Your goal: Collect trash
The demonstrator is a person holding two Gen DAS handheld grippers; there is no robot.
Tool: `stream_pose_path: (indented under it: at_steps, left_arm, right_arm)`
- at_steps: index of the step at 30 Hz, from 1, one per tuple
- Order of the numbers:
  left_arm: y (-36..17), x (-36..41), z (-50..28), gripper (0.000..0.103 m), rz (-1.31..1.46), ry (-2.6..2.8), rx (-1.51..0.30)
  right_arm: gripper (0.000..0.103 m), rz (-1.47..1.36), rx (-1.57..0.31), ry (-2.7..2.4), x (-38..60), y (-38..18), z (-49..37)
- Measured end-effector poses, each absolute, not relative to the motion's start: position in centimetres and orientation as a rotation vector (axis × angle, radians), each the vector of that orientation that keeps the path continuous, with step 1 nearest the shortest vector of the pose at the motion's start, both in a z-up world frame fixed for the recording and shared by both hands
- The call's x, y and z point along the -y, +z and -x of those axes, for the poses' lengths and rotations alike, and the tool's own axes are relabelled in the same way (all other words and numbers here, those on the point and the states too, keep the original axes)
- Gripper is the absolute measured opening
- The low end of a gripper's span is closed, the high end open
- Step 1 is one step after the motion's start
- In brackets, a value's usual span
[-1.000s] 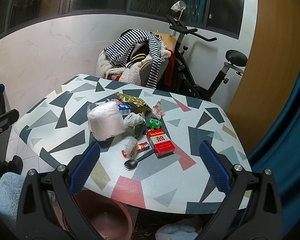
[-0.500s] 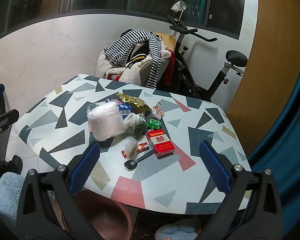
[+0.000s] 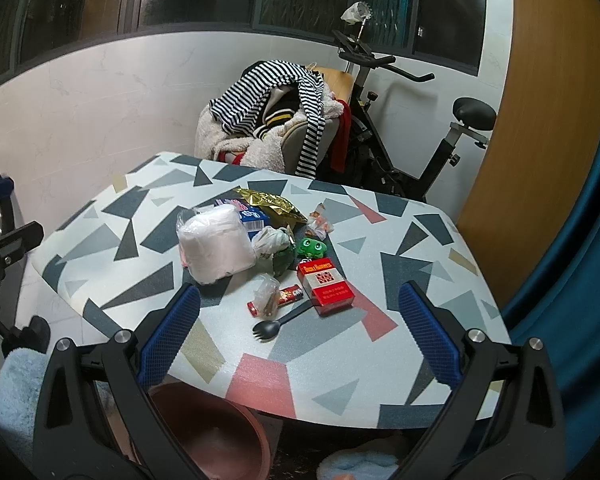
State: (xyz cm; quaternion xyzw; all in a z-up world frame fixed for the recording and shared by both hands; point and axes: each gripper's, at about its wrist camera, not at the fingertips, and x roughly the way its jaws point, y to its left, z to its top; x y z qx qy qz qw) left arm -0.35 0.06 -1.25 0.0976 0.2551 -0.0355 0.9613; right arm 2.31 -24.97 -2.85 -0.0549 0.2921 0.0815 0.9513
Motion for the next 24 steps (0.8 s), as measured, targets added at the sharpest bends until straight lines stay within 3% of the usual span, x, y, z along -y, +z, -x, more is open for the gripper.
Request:
stream_pose_path:
  at_steps: [20,21,23,24]
  left_arm:
    - [-7.4,-3.0,-4.1,0.098,-0.169,-0.102,-0.601]
    - [-7.8,-3.1,-4.5,0.098,-0.158,-0.112,-0.617]
    - [-8.7,-3.4,-5.1,0.098,-0.150,-0.094,-0.636]
    - [-9.0,-3.4,-5.3,0.098,-0.149,-0.089,-0.639]
  right_arm:
    - [0.097,0.020,-0.762,0.220,27.0,-13.2,-8.2]
    - [0.095,0.013,-0.768,0.229,26.9,-13.4,-8.7]
    - [0.080,-0.002,-0.783,0.259,26.5,-14.2,-10.2]
    - [0.080,-0.007,-0.796,0.276,26.2,-15.0,-11.4]
